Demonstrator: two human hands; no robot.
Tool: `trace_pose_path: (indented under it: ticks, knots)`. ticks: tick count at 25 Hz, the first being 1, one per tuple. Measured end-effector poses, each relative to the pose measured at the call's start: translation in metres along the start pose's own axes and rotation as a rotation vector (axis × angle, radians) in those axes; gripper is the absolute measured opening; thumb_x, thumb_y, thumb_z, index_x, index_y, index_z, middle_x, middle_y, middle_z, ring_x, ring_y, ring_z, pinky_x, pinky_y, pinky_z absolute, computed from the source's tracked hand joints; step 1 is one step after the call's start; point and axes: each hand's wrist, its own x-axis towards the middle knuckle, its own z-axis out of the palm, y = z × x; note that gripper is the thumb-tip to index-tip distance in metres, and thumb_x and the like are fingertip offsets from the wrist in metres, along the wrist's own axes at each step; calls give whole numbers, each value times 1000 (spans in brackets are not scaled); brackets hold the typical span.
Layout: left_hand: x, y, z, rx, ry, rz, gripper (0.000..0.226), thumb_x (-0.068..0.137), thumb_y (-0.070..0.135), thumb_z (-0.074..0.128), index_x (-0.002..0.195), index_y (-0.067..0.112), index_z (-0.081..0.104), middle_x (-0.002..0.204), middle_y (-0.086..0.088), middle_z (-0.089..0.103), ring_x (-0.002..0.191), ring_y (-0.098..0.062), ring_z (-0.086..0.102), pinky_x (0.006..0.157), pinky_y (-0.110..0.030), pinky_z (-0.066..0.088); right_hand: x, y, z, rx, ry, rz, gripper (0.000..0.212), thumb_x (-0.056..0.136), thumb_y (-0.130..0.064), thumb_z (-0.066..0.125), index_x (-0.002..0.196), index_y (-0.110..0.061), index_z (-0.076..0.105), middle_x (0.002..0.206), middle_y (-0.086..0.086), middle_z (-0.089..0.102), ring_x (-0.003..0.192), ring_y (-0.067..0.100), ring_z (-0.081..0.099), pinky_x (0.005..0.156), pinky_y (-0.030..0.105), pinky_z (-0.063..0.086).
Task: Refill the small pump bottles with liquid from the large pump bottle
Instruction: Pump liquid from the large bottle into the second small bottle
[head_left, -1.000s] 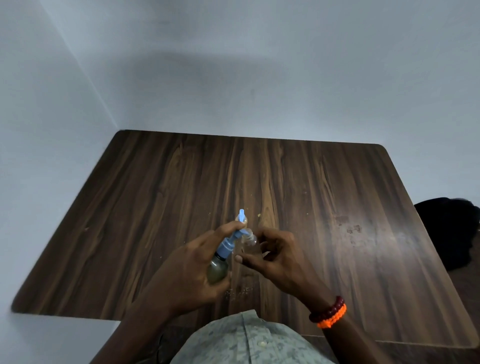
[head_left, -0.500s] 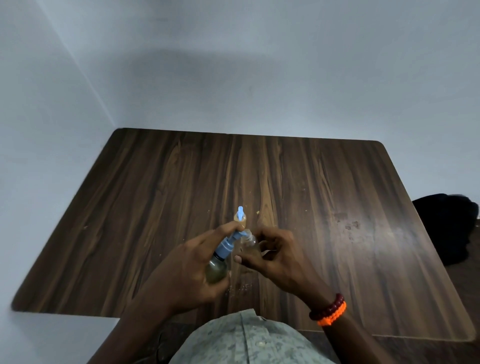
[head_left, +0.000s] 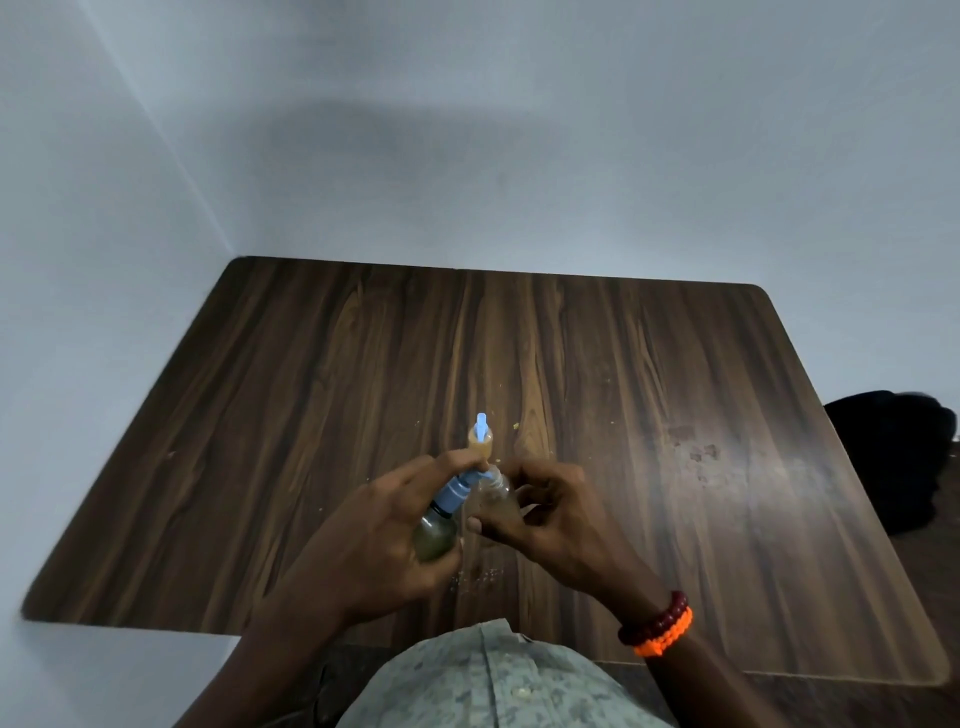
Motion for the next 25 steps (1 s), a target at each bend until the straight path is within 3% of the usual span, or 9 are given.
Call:
trace_pose_path:
  ticks: [5, 9, 15, 18, 20, 25]
  knots:
    - [-2, -3, -1, -3, -20, -12, 83, 84, 48, 68, 154, 53, 22, 132, 16, 61, 99, -5, 69, 81, -29, 62, 3, 1, -2, 3, 13, 14, 35, 85, -38, 84, 109, -14, 75, 98, 0, 77, 81, 18, 76, 68, 46, 65]
    - [-2, -5, -1, 21, -27, 1, 71, 85, 45, 71, 145, 53, 34, 121, 19, 63, 91, -4, 68, 76, -31, 61, -2, 2, 1, -6, -31, -1, 37, 84, -40, 82, 109, -14, 75, 101, -1, 77, 85, 16, 76, 70, 41, 66]
    - [-2, -2, -1, -7, -45, -5, 83, 83, 49, 67, 152, 57, 21, 132, 23, 59, 97, 1, 69, 81, -25, 62, 1, 3, -3, 8, 7, -2, 26, 86, -33, 85, 106, -19, 76, 96, -5, 77, 82, 15, 76, 69, 37, 66]
    - [-1, -1, -2, 16, -31, 13, 75, 84, 45, 70, 146, 55, 30, 121, 29, 57, 88, 5, 66, 74, -24, 60, 0, 0, -2, 7, -20, -17, 24, 84, -36, 85, 103, -26, 74, 96, -7, 77, 84, 15, 76, 68, 38, 66]
    - [1, -1, -1, 39, -9, 7, 71, 85, 45, 70, 145, 52, 33, 121, 25, 60, 87, 1, 67, 72, -27, 61, -2, 1, 1, 1, -16, -24, 26, 84, -40, 84, 104, -29, 73, 96, -7, 77, 83, 14, 76, 68, 38, 66]
    - [-1, -2, -4, 26, -71, -7, 84, 85, 51, 65, 154, 56, 18, 134, 18, 60, 101, -3, 69, 83, -28, 62, 0, 1, -4, 5, -5, -25, 20, 86, -34, 85, 100, -38, 70, 94, -8, 77, 82, 13, 77, 69, 34, 66]
